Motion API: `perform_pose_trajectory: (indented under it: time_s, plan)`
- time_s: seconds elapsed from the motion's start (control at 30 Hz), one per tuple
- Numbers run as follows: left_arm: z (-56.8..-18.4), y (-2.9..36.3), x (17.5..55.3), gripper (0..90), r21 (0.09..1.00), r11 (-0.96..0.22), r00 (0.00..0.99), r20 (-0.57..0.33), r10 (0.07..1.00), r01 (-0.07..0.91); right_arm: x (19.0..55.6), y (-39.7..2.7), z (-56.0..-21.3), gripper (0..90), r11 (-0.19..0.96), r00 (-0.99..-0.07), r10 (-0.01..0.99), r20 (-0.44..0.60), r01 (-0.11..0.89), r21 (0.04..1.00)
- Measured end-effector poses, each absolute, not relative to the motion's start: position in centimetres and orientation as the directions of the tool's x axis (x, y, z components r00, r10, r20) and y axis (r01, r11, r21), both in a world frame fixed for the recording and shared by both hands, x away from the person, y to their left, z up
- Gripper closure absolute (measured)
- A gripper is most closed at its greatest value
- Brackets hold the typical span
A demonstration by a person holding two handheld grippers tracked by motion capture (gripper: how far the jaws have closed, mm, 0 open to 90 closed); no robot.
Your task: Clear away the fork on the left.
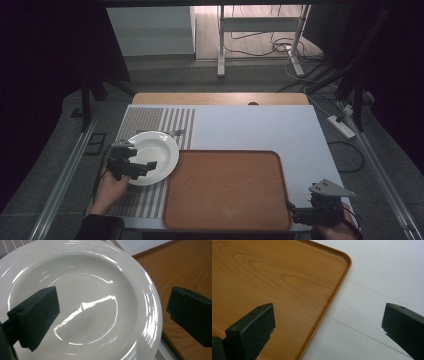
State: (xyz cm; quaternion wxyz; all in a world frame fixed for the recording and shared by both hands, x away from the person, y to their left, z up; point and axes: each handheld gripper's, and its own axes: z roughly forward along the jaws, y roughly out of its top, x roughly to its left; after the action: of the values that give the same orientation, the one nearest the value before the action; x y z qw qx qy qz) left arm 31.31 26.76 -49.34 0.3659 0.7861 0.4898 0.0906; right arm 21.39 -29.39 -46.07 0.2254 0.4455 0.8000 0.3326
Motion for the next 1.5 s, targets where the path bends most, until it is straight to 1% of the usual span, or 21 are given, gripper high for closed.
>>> perform_pose_trajectory:
  time_s: [0.33,0.83,1.1,1.2,1.27,1.3,1.33,1.37,1.4,1.47,1.5]
  plan:
    - [-49.5,27.1,34.5,0.0,0.644,-0.223,0.458,-0.222,0.861,0.732,21.4,-29.4,-46.1,0.0,0.385,-0.504,0.861,-0.063,0.565,0.729]
    - [-49.7,27.5,38.7,0.0,0.634,-0.231,0.469,-0.236,0.851,0.738,21.5,-29.4,-46.1,0.0,0.380,-0.507,0.860,-0.054,0.567,0.731]
    - [-49.9,27.9,40.5,0.0,0.620,-0.237,0.455,-0.218,0.864,0.748,21.5,-29.4,-46.1,0.0,0.381,-0.509,0.859,-0.053,0.567,0.730]
    - [-49.9,28.1,41.2,2.2,0.612,-0.243,0.443,-0.197,0.875,0.753,21.5,-29.4,-46.1,0.0,0.382,-0.510,0.859,-0.053,0.567,0.730]
    - [-49.8,28.4,41.5,6.8,0.613,-0.243,0.432,-0.180,0.884,0.752,21.5,-29.4,-46.1,0.0,0.382,-0.510,0.858,-0.053,0.567,0.730]
    - [-49.7,28.6,41.6,6.8,0.614,-0.238,0.424,-0.176,0.888,0.752,21.5,-29.4,-46.1,0.0,0.382,-0.510,0.858,-0.053,0.567,0.730]
    - [-49.6,28.9,41.7,13.1,0.613,-0.233,0.416,-0.174,0.893,0.755,21.5,-29.4,-46.1,0.0,0.382,-0.510,0.859,-0.053,0.568,0.729]
    - [-49.6,29.2,41.9,13.1,0.615,-0.227,0.411,-0.176,0.894,0.756,21.5,-29.4,-46.1,0.0,0.382,-0.510,0.859,-0.053,0.568,0.729]
    - [-49.5,29.5,42.0,27.6,0.612,-0.225,0.412,-0.182,0.893,0.758,21.5,-29.4,-46.1,0.0,0.381,-0.510,0.859,-0.052,0.568,0.729]
    - [-49.5,30.2,42.6,39.5,0.590,-0.235,0.394,-0.154,0.906,0.773,21.5,-29.4,-46.1,0.0,0.381,-0.509,0.859,-0.052,0.568,0.730]
    - [-49.5,30.2,42.6,46.8,0.590,-0.235,0.394,-0.154,0.906,0.773,21.5,-29.4,-46.1,0.0,0.381,-0.509,0.859,-0.052,0.568,0.729]
